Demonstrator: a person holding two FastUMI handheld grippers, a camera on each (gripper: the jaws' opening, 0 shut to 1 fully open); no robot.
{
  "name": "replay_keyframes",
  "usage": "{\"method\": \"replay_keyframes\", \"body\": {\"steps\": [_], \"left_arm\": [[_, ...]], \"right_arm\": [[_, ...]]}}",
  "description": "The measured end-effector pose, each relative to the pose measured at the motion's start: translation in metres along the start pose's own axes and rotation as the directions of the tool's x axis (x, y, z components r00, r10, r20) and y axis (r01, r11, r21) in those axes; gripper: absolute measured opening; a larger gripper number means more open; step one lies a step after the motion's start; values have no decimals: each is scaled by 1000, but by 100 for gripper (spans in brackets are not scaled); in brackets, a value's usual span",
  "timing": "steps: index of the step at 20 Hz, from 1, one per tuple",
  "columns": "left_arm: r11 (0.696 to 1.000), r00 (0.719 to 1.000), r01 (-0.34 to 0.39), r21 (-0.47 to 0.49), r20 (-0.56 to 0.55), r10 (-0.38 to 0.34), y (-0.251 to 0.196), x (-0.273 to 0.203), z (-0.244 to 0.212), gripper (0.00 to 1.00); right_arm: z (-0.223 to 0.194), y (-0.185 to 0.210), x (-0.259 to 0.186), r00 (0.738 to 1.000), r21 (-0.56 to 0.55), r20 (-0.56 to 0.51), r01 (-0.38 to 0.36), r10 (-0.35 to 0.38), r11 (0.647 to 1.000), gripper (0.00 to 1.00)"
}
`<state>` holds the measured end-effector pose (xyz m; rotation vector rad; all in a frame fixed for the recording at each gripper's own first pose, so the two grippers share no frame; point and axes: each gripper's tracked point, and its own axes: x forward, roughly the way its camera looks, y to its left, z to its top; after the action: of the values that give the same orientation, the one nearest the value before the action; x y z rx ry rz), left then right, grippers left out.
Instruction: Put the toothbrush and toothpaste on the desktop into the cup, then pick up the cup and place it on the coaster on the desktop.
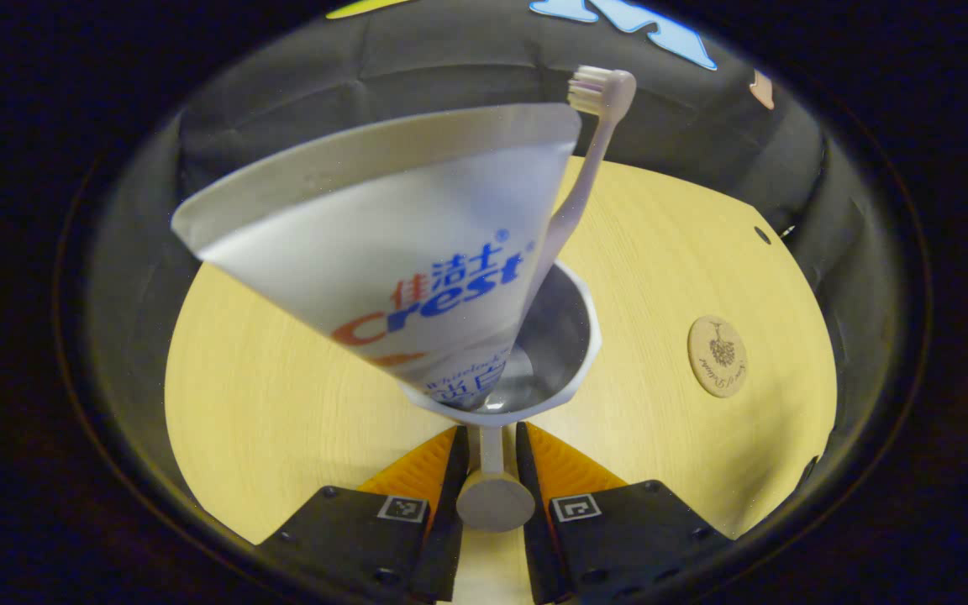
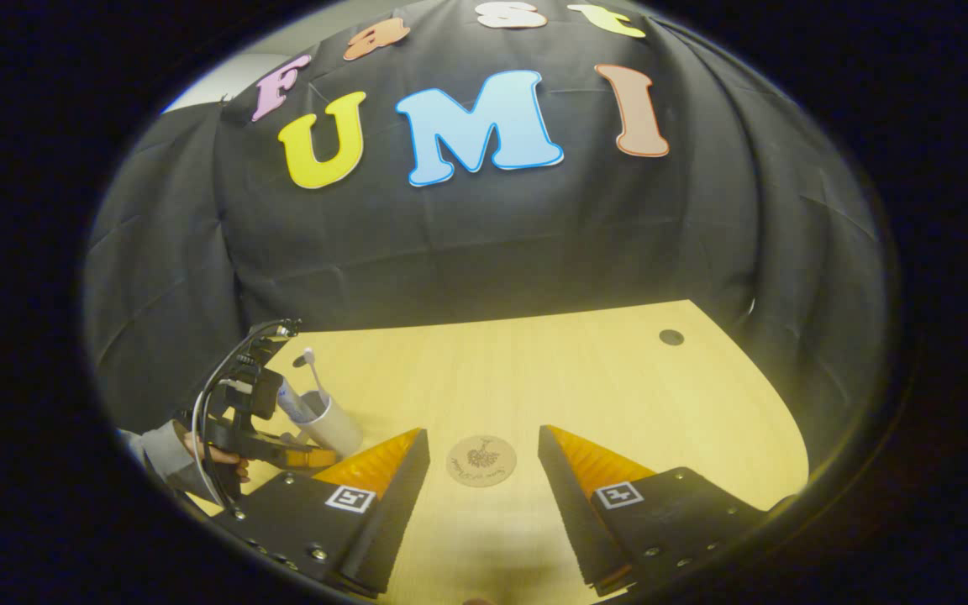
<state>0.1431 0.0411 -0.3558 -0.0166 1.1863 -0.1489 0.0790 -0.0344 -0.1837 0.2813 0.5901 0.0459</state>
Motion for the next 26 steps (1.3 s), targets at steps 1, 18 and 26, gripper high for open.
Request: {"method": "replay_keyframes", "body": {"steps": [1, 18, 26], "left_arm": [[1000, 1000, 3, -2, 5, -2, -2, -1, 0, 31], [997, 994, 46, 62, 96, -52, -71, -23, 25, 39], [980, 986, 130, 153, 82, -144, -171, -22, 24, 34]], "right_arm": [[-1, -2, 0, 1000, 4, -5, 3, -3, 1000, 80], [-3, -13, -10, 1000, 51, -13, 12, -11, 999, 80], [-2, -42, -24, 999, 69, 6, 42, -43, 997, 80]]}}
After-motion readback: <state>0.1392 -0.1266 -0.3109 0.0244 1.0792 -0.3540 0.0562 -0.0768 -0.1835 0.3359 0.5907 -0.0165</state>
